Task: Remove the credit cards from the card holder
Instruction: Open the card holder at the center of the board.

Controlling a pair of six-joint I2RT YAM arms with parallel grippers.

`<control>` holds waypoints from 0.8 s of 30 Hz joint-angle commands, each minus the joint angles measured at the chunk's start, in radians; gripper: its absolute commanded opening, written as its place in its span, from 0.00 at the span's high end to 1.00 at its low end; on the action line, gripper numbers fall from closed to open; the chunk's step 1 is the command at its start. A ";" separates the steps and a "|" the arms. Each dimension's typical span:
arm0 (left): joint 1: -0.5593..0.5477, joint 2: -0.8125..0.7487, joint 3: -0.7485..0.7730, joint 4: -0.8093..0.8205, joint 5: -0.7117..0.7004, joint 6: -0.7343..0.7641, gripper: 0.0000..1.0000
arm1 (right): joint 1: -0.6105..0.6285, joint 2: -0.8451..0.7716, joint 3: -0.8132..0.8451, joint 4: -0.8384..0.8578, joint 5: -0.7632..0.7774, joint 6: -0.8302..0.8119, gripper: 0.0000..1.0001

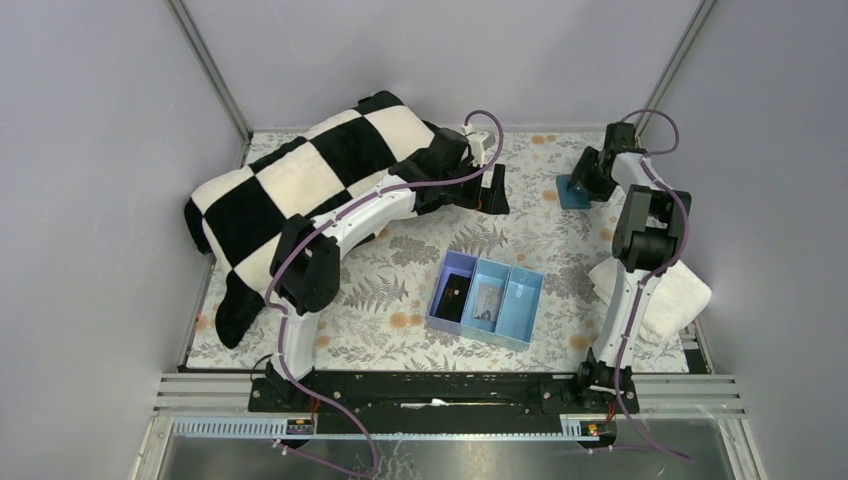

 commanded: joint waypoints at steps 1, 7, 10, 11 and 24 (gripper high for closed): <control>-0.002 0.011 0.049 0.045 0.013 -0.003 0.01 | 0.010 -0.105 -0.173 0.005 -0.149 0.140 0.33; -0.004 0.003 -0.010 0.091 0.063 -0.046 0.01 | 0.033 -0.272 -0.489 0.140 -0.225 0.254 0.39; -0.005 0.007 -0.019 0.108 0.066 -0.062 0.01 | 0.093 -0.361 -0.617 0.197 -0.252 0.308 0.37; -0.004 0.012 -0.014 0.112 0.067 -0.077 0.01 | 0.125 -0.385 -0.652 0.216 -0.256 0.320 0.37; -0.005 -0.024 -0.097 0.200 -0.037 -0.130 0.01 | 0.262 -0.583 -0.762 0.195 -0.171 0.298 0.23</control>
